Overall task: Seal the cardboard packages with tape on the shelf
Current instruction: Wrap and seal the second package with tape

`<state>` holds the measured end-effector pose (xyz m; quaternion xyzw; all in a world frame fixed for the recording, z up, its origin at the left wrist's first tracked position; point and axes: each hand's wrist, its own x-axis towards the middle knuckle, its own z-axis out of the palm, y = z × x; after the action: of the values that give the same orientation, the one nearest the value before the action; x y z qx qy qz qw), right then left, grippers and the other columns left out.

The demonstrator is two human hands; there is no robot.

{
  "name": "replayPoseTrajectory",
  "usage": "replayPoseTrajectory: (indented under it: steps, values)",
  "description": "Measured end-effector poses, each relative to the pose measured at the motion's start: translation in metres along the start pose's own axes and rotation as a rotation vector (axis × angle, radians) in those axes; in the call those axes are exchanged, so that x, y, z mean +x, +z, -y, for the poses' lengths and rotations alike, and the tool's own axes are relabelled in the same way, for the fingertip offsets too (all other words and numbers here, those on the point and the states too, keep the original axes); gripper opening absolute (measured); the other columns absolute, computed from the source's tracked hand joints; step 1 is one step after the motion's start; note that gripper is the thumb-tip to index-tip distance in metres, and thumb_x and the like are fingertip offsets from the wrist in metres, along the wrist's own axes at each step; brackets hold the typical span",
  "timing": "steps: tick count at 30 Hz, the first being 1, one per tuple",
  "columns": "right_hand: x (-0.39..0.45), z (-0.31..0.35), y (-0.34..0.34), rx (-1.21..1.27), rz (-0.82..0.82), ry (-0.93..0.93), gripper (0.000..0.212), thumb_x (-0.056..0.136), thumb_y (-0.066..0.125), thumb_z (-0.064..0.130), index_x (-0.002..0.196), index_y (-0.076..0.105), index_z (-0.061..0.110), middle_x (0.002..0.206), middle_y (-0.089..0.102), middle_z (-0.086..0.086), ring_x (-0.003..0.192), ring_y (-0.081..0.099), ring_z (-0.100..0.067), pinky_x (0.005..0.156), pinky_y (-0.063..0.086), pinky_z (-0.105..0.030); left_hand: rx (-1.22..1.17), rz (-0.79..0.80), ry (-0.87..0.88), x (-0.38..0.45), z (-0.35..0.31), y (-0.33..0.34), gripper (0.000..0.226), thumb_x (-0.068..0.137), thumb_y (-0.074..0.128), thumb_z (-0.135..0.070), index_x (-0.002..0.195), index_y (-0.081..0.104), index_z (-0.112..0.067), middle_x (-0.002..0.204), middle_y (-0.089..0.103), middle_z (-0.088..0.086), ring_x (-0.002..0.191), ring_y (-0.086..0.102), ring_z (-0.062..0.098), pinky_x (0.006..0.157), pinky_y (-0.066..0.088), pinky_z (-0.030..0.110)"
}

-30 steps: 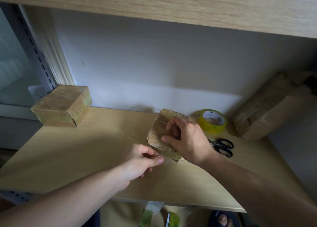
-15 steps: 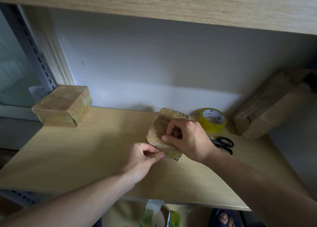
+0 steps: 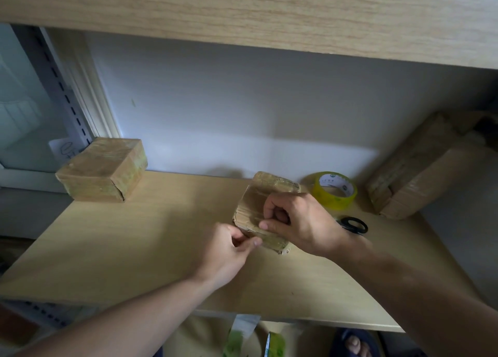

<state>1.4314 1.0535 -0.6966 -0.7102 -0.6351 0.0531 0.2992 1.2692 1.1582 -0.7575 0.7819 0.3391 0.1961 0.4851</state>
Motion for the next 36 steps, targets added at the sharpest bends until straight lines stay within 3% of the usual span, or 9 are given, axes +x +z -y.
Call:
replayPoseTrajectory:
  steps: [2, 4, 7, 12, 18, 22, 28, 32, 36]
  values:
    - [-0.001, -0.001, 0.0, 0.001, 0.01, -0.004, 0.023, 0.086, 0.079, 0.031, 0.079, 0.058, 0.025, 0.061, 0.049, 0.009, 0.06, 0.045, -0.014, 0.054, 0.034, -0.022, 0.046, 0.001, 0.033, 0.001, -0.003, -0.007, 0.048, 0.081, 0.086, -0.031, 0.051, 0.056, -0.007, 0.045, 0.038, -0.014, 0.043, 0.029, 0.007, 0.045, 0.021, 0.02]
    - [-0.002, -0.001, 0.0, -0.015, 0.007, -0.006, 0.021, 0.085, 0.079, 0.031, 0.086, 0.058, 0.025, 0.063, 0.048, 0.011, 0.061, 0.047, -0.013, 0.055, 0.034, -0.021, 0.076, -0.058, 0.042, 0.006, -0.004, -0.016, 0.048, 0.067, 0.094, -0.041, 0.06, 0.06, -0.008, 0.052, 0.051, -0.013, 0.047, 0.037, 0.004, 0.047, 0.027, 0.021]
    - [-0.006, -0.001, 0.002, -0.06, -0.02, 0.019, 0.034, 0.083, 0.079, 0.036, 0.101, 0.052, 0.027, 0.067, 0.046, 0.014, 0.063, 0.049, -0.011, 0.058, 0.036, -0.021, 0.307, -0.146, 0.133, 0.016, -0.001, -0.03, 0.076, 0.052, 0.095, -0.059, 0.098, 0.055, -0.014, 0.081, 0.065, -0.005, 0.071, 0.058, 0.014, 0.059, 0.039, 0.029]
    - [-0.018, -0.005, 0.014, -0.187, -0.106, 0.026, 0.054, 0.077, 0.076, 0.058, 0.114, 0.05, 0.029, 0.11, 0.045, 0.008, 0.091, 0.052, -0.017, 0.076, 0.053, -0.038, 0.388, 0.012, 0.439, 0.026, 0.011, -0.028, 0.098, 0.075, 0.087, -0.05, 0.15, 0.025, -0.036, 0.127, 0.061, -0.001, 0.111, 0.061, 0.018, 0.093, 0.05, 0.034]
    - [-0.025, -0.027, 0.028, -0.201, -0.176, 0.052, 0.076, 0.079, 0.078, 0.053, 0.14, 0.051, 0.018, 0.146, 0.042, -0.006, 0.143, 0.037, -0.03, 0.117, 0.038, -0.042, 0.461, 0.006, 0.543, 0.04, 0.013, -0.021, 0.079, 0.08, 0.083, -0.04, 0.143, 0.036, -0.041, 0.124, 0.054, -0.001, 0.114, 0.059, 0.024, 0.092, 0.052, 0.041]
    - [-0.026, -0.033, 0.037, -0.288, -0.203, 0.038, 0.084, 0.07, 0.085, 0.052, 0.138, 0.051, 0.017, 0.146, 0.047, -0.004, 0.148, 0.035, -0.028, 0.119, 0.035, -0.036, 0.429, 0.064, 0.527, 0.043, 0.016, -0.023, 0.088, 0.075, 0.086, -0.042, 0.143, 0.031, -0.045, 0.124, 0.046, -0.004, 0.115, 0.056, 0.022, 0.095, 0.051, 0.042]
    - [-0.027, -0.034, 0.031, -0.302, -0.179, 0.025, 0.089, 0.073, 0.078, 0.066, 0.141, 0.048, 0.019, 0.145, 0.044, -0.002, 0.148, 0.033, -0.024, 0.119, 0.033, -0.032, 0.464, 0.057, 0.459, 0.041, 0.007, -0.02, 0.09, 0.067, 0.067, -0.079, 0.141, 0.034, -0.039, 0.123, 0.046, -0.005, 0.114, 0.055, 0.02, 0.092, 0.051, 0.041]
    - [-0.024, -0.038, 0.029, -0.255, -0.174, 0.01, 0.082, 0.079, 0.078, 0.062, 0.141, 0.049, 0.017, 0.147, 0.046, -0.002, 0.15, 0.031, -0.022, 0.12, 0.031, -0.031, 0.59, -0.026, 0.519, 0.044, 0.004, -0.016, 0.076, 0.073, 0.059, -0.075, 0.133, 0.034, -0.036, 0.115, 0.054, 0.0, 0.101, 0.063, 0.028, 0.074, 0.057, 0.044]
    - [-0.023, -0.042, 0.027, -0.184, -0.149, 0.044, 0.085, 0.071, 0.088, 0.045, 0.14, 0.051, 0.016, 0.15, 0.044, -0.002, 0.154, 0.024, -0.018, 0.121, 0.028, -0.026, 0.596, -0.061, 0.552, 0.047, 0.008, -0.012, 0.075, 0.075, 0.078, -0.059, 0.133, 0.036, -0.034, 0.111, 0.057, 0.003, 0.095, 0.066, 0.03, 0.07, 0.057, 0.043]
